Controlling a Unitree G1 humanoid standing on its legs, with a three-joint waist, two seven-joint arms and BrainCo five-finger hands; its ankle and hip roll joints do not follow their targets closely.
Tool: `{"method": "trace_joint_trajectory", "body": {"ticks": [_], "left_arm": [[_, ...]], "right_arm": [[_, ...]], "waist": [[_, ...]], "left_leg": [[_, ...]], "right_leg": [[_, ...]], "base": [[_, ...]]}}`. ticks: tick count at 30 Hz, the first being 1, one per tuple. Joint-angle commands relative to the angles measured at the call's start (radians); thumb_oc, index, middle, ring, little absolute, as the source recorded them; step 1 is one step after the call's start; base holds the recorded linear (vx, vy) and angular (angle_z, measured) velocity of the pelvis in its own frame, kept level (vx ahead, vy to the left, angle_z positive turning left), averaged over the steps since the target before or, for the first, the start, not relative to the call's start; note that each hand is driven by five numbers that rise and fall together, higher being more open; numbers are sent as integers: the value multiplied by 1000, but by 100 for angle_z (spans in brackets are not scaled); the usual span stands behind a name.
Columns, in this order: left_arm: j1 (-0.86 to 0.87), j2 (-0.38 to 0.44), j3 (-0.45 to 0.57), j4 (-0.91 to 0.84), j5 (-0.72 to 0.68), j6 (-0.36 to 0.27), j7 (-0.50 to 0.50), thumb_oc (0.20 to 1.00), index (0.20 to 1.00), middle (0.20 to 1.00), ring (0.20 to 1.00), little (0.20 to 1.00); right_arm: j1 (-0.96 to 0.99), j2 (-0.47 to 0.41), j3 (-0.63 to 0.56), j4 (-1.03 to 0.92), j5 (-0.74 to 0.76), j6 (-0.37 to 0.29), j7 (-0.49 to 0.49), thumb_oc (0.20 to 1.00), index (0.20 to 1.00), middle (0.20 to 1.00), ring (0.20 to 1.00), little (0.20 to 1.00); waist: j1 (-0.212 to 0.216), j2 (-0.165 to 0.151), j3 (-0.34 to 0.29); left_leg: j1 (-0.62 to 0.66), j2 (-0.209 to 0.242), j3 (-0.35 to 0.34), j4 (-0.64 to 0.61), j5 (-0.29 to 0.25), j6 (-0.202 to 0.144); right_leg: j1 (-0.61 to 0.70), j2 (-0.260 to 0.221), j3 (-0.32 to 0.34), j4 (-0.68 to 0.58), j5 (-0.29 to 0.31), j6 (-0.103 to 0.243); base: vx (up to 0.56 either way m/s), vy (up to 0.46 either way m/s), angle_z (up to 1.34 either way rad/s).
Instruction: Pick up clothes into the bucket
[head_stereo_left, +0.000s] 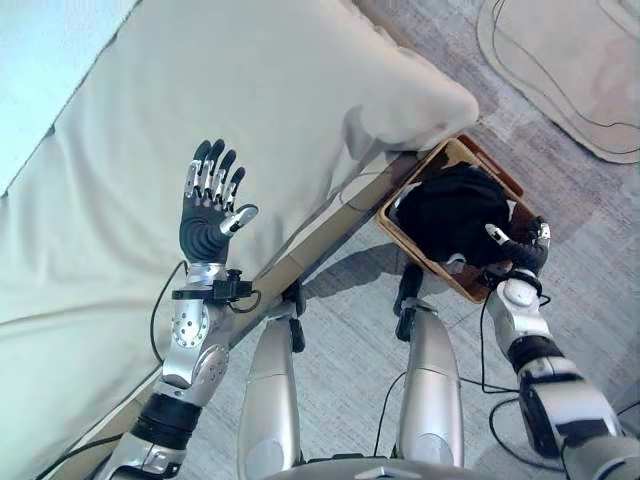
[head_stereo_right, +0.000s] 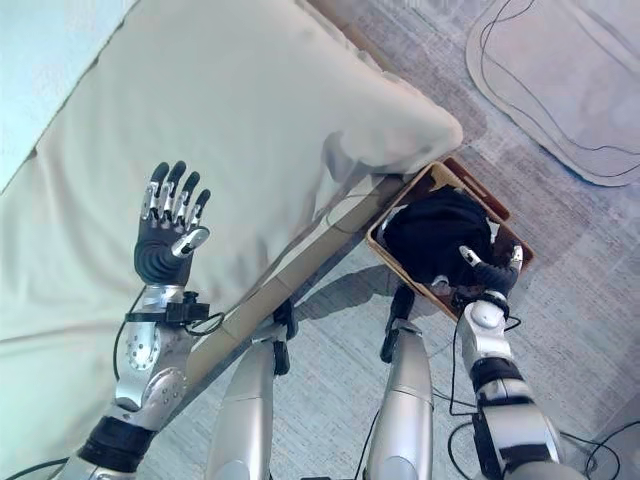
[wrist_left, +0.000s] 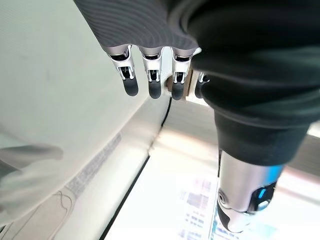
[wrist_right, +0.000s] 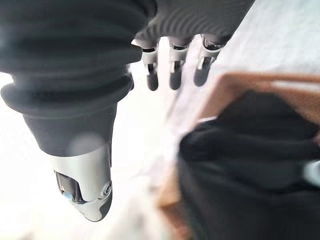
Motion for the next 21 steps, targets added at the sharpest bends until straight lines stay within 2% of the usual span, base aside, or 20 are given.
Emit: {"method": "trace_joint_trajectory", "body": {"ticks": [1, 5, 9, 15, 21], "left_arm": [[32, 9, 50, -26, 45, -58, -22, 1000, 1000, 1000, 1000, 1000], [47, 8, 53, 14, 38, -43, -49, 1000, 1000, 1000, 1000, 1000], [81, 3, 53, 104, 54, -15, -81, 1000, 1000, 1000, 1000, 1000], [135, -3, 46, 199, 125, 14, -106, 1000, 1000, 1000, 1000, 1000], [180, -18, 19, 277, 209, 41, -110, 1000, 1000, 1000, 1000, 1000]], "right_arm": [[55, -29, 4, -93, -74, -62, 20, 1000, 1000, 1000, 1000, 1000], [117, -21, 27, -184, -108, -63, 62, 1000, 1000, 1000, 1000, 1000], [193, 0, 76, -276, -126, -56, 142, 1000, 1000, 1000, 1000, 1000], [304, 30, 115, -327, -153, -39, 226, 1000, 1000, 1000, 1000, 1000], [372, 83, 192, -332, -160, -17, 292, 1000, 1000, 1000, 1000, 1000]], "waist": [[-8, -21, -35], [-7, -34, -47], [3, -52, -86], [14, -51, -154], [27, -64, -214]], "left_leg": [[70, -9, -8, -85, 19, -22], [152, -3, -13, -132, 34, -29], [287, 6, -12, -221, 63, -31], [422, 13, -20, -332, 101, -39], [522, 21, -19, -361, 96, -42]], "right_leg": [[128, 21, -6, -235, 151, 64], [221, 30, -24, -293, 165, 69], [354, 40, -50, -350, 176, 75], [489, 60, -89, -380, 153, 82], [594, 73, -115, -415, 144, 87]], "base": [[65, -42, -4], [73, -30, 1], [82, 5, 4], [105, 9, 14], [81, 13, 11]]}}
